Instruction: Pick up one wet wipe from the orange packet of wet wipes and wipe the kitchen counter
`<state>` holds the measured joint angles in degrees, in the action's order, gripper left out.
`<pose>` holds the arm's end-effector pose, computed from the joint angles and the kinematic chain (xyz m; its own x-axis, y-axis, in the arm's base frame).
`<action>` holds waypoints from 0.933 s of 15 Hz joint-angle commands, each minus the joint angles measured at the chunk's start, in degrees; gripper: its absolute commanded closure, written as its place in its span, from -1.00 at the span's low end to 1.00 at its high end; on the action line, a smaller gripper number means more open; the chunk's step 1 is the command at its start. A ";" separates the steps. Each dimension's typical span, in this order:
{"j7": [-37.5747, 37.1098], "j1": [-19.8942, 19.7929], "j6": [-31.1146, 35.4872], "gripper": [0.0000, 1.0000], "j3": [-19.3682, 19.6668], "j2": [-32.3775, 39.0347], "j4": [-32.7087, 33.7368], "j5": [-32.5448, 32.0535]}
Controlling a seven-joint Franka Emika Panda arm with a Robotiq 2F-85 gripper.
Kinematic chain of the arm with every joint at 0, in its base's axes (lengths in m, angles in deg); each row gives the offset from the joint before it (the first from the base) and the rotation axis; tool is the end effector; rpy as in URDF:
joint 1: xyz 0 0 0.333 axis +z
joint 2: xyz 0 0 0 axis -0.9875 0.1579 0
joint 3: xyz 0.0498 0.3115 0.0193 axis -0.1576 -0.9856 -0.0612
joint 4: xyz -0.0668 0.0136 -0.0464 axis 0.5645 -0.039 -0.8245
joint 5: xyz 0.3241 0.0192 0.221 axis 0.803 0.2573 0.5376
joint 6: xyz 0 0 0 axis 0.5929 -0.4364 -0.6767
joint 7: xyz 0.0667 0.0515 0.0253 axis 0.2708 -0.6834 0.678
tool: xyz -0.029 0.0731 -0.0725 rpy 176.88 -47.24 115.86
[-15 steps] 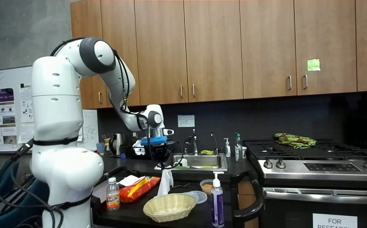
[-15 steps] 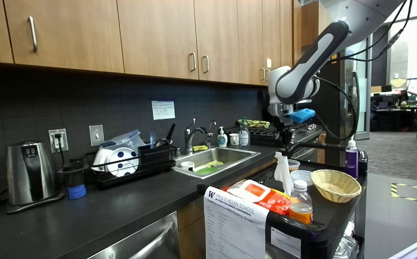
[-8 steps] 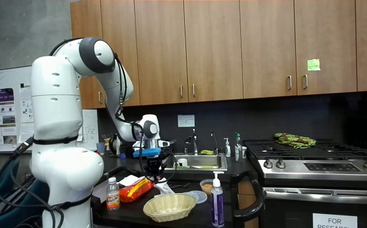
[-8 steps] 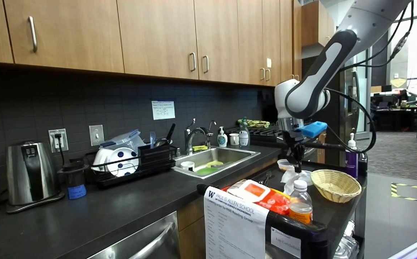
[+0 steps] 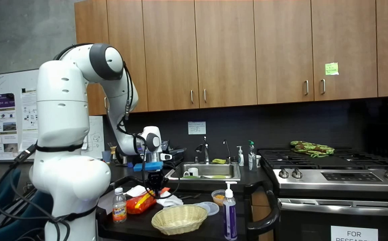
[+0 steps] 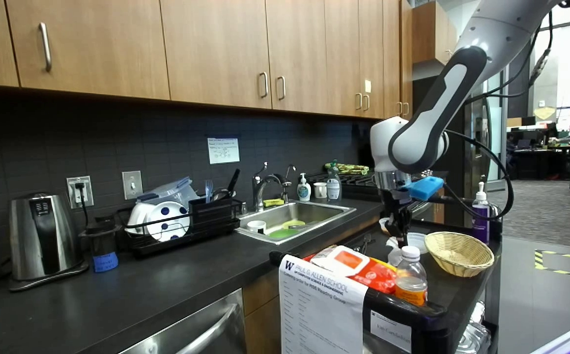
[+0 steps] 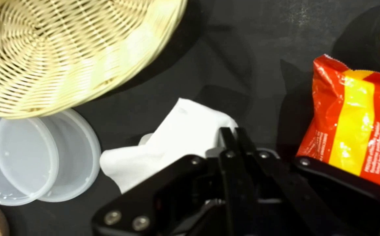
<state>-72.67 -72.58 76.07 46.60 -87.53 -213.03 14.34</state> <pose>0.4175 0.1316 0.2630 0.9197 0.3849 -0.0771 0.3914 -0.9143 0.1047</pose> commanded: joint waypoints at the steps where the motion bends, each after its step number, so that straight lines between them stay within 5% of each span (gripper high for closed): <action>1: -2.04 0.21 0.79 0.26 0.00 1.92 1.67 -1.53; 10: -4.44 -0.26 1.23 -0.96 1.35 4.65 3.33 -4.56; 14: -5.14 -0.80 1.78 -1.00 2.56 6.27 3.23 -4.66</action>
<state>-76.12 -73.07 76.81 48.29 -82.85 -210.29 11.01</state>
